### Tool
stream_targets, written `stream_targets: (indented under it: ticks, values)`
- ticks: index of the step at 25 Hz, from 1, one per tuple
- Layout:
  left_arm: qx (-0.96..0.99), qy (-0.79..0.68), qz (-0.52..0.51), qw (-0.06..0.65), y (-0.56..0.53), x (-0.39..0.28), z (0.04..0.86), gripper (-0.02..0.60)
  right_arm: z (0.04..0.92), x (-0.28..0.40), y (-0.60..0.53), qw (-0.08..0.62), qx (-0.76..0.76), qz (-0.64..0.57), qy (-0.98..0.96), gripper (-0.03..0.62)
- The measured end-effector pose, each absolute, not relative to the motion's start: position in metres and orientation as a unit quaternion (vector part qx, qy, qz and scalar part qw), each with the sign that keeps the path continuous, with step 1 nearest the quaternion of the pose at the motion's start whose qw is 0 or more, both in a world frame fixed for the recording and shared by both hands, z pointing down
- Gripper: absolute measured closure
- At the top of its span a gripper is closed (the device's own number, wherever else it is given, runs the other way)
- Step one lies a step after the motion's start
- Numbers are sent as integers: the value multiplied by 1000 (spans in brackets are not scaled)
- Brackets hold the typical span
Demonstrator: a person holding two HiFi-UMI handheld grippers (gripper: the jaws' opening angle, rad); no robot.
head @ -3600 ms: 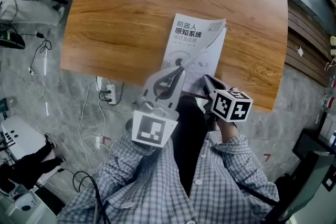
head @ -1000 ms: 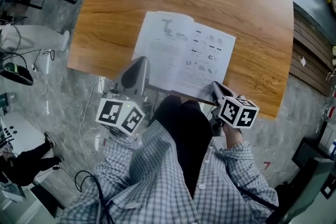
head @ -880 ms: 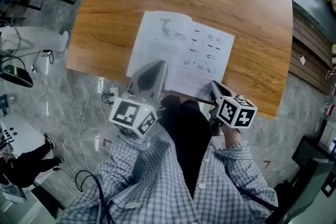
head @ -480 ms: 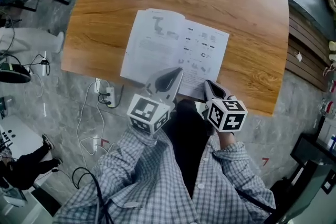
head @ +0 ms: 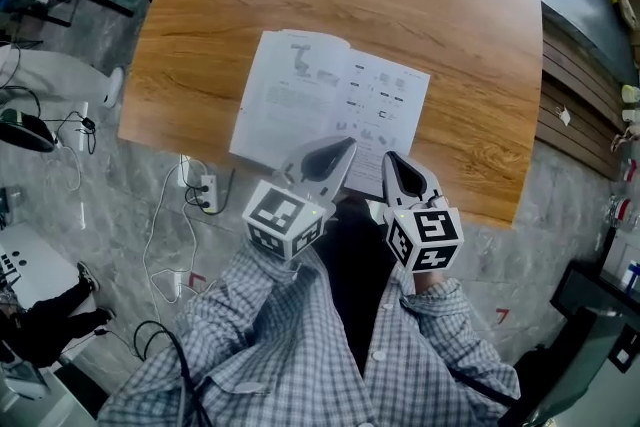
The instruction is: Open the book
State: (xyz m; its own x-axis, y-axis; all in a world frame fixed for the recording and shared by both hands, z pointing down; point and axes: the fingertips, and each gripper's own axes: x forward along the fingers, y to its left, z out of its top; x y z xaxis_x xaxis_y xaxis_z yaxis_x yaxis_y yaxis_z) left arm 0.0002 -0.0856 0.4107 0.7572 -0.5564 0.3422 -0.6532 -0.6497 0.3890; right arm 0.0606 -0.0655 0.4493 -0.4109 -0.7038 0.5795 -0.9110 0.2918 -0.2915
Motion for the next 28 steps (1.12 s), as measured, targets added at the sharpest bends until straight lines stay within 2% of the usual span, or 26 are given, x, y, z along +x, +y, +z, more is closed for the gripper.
stream_targets:
  ticks: [3,9,16,28]
  values:
    - [906,-325,70,262,-87,7,391,572,433,63,-72,168,520,286,-787,572]
    - [921,-320,56,214,-94,12,350,572,401,67,-81,146,529,270,-791,572]
    - [928,-316,27,198,-103,9,310,571,352,71,-95,129,541,210,-804,572]
    - [935,-307,18,175,-101,10,281,572,290,75,-99,93,563,136,-810,574]
